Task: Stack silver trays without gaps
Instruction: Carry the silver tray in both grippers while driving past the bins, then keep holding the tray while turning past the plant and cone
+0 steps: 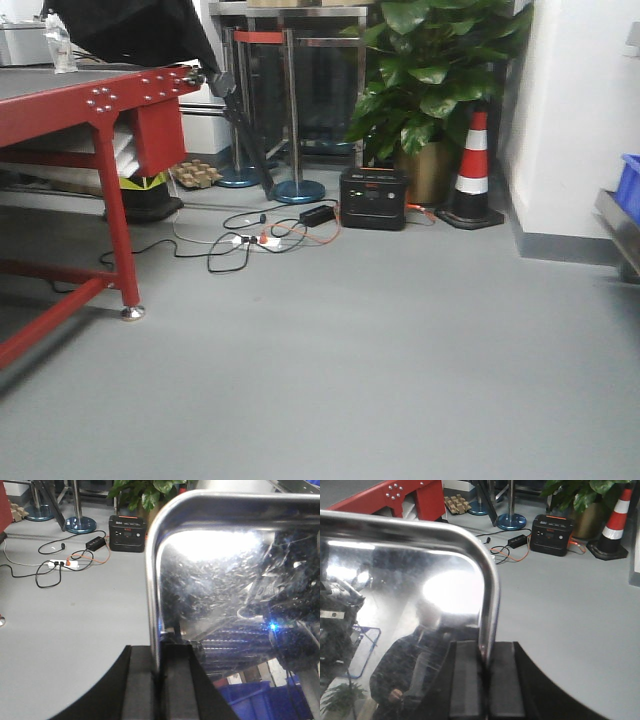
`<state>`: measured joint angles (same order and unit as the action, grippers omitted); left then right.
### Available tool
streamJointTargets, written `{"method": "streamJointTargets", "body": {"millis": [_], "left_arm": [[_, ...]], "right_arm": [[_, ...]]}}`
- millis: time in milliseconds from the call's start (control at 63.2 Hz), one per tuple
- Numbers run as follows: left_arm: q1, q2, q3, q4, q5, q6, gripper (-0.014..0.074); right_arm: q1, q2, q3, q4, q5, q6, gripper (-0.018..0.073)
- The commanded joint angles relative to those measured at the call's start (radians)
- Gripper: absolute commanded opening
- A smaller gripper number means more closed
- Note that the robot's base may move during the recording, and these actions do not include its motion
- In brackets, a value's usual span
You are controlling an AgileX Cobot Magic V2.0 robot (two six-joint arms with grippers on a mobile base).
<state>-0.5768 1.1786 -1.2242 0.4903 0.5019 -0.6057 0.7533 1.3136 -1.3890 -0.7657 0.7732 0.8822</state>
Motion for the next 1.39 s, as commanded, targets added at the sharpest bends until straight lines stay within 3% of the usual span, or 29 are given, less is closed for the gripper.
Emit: {"method": "streamJointTargets", "body": {"millis": [0,1377], "left_arm": [[-0.016,-0.004,-0.013,-0.007,-0.109,-0.001,-0.0017],[-0.014,-0.004,-0.013,-0.009,-0.109,-0.001,-0.0017]], "right_arm": [[0.015,0.0,-0.015,0.017,-0.162,-0.009,-0.0078],[0.015,0.0,-0.015,0.017,-0.185,-0.009,-0.0078]]}}
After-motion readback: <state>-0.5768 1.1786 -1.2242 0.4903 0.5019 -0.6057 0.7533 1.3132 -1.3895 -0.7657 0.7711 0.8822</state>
